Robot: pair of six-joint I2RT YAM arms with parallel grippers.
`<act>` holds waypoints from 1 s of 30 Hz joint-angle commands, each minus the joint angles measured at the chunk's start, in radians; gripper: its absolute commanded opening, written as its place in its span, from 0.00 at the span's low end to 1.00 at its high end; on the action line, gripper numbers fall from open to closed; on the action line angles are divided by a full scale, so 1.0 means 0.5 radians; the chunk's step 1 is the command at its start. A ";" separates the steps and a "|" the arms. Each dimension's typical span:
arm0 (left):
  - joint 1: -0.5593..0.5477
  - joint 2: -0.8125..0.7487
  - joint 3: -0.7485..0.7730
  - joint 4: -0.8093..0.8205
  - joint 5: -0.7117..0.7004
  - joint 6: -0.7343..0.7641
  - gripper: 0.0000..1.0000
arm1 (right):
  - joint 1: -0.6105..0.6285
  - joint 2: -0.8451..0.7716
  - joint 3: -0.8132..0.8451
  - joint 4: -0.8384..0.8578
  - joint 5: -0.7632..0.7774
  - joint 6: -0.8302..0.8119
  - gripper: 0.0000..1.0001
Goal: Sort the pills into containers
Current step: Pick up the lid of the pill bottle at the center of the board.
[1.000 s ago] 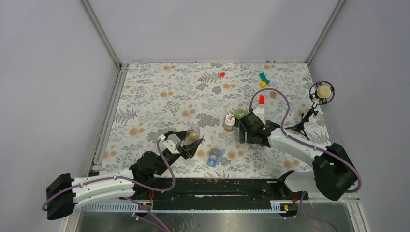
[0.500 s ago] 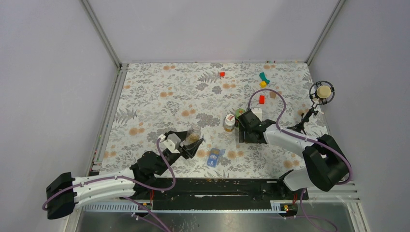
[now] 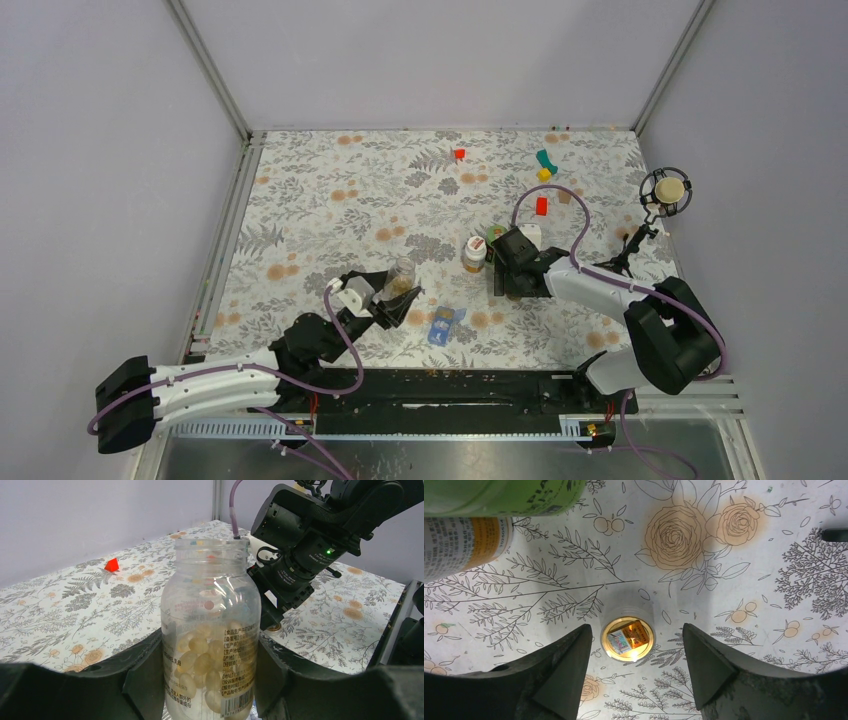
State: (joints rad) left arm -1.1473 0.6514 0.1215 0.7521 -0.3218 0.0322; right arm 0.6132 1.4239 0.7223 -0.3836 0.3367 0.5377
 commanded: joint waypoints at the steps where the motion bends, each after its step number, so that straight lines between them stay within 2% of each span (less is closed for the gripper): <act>1: 0.006 -0.025 0.011 0.096 0.027 -0.020 0.00 | -0.014 0.005 0.074 -0.029 -0.039 0.015 0.73; 7: 0.006 -0.022 0.009 0.097 0.021 -0.019 0.00 | -0.014 -0.002 0.060 -0.093 -0.087 0.041 0.69; 12: 0.004 -0.002 0.009 0.113 0.020 -0.015 0.00 | -0.013 0.002 0.079 -0.128 -0.149 0.044 0.62; 17: 0.005 0.011 0.009 0.117 0.021 -0.022 0.00 | -0.012 0.054 0.111 -0.132 -0.134 0.019 0.60; 21: 0.006 0.018 0.006 0.111 0.022 -0.024 0.00 | -0.013 0.082 0.139 -0.131 -0.133 -0.001 0.53; 25: 0.006 0.038 0.009 0.111 0.021 -0.028 0.00 | -0.014 0.038 0.144 -0.115 -0.142 -0.035 0.42; 30: 0.006 0.087 0.012 0.142 0.037 -0.018 0.00 | -0.013 -0.156 0.128 -0.119 -0.195 -0.101 0.40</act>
State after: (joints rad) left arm -1.1473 0.6796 0.1215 0.7509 -0.3214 0.0296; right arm 0.6125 1.4445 0.7563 -0.4366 0.2661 0.5232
